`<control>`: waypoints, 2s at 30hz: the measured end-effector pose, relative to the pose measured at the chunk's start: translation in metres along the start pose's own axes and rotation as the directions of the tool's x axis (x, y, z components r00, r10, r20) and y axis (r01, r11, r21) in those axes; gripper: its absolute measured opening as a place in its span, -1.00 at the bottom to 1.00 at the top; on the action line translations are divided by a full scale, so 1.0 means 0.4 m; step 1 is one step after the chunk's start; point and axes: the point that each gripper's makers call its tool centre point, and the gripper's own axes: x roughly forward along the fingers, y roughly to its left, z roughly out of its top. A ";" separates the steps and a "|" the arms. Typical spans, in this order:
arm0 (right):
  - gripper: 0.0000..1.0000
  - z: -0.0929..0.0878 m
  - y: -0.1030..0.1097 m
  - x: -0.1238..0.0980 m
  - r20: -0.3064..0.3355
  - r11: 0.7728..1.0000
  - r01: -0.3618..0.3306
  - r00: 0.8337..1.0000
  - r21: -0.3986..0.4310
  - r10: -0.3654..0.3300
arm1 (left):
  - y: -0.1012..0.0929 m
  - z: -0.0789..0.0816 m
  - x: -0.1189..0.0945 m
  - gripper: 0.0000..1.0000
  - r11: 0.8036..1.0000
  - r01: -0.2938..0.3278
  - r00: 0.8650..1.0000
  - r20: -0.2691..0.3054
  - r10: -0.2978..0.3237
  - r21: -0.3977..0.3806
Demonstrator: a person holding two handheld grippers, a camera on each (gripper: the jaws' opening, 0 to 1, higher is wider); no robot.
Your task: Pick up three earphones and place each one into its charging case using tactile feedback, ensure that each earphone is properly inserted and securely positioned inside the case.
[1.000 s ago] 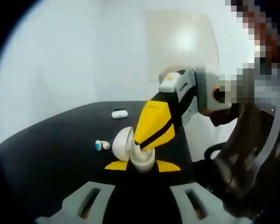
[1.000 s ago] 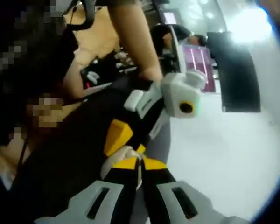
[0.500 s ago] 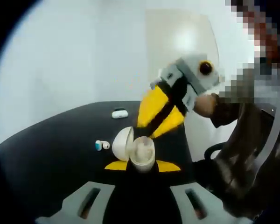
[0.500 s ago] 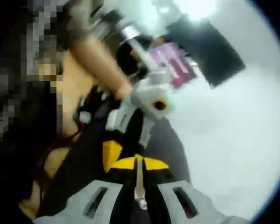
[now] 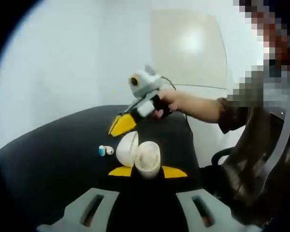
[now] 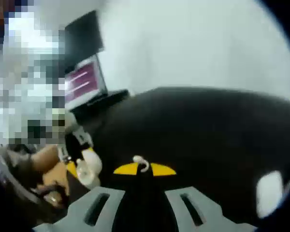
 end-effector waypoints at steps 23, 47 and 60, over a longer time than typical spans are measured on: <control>-0.89 -0.005 0.033 0.043 -0.108 0.925 0.110 0.981 -0.363 -0.159 | -0.005 -0.001 0.000 -0.65 1.000 0.000 1.000 0.000 0.000 0.004; -0.89 0.011 0.256 -0.068 0.143 0.289 0.161 0.986 -0.944 -0.082 | 0.002 0.000 0.000 -0.65 1.000 -0.009 1.000 -0.001 0.009 0.001; -0.88 -0.039 0.262 -0.034 0.062 -0.011 0.061 0.980 -0.998 -0.187 | 0.004 -0.002 -0.002 -0.65 1.000 -0.007 1.000 -0.003 0.007 -0.003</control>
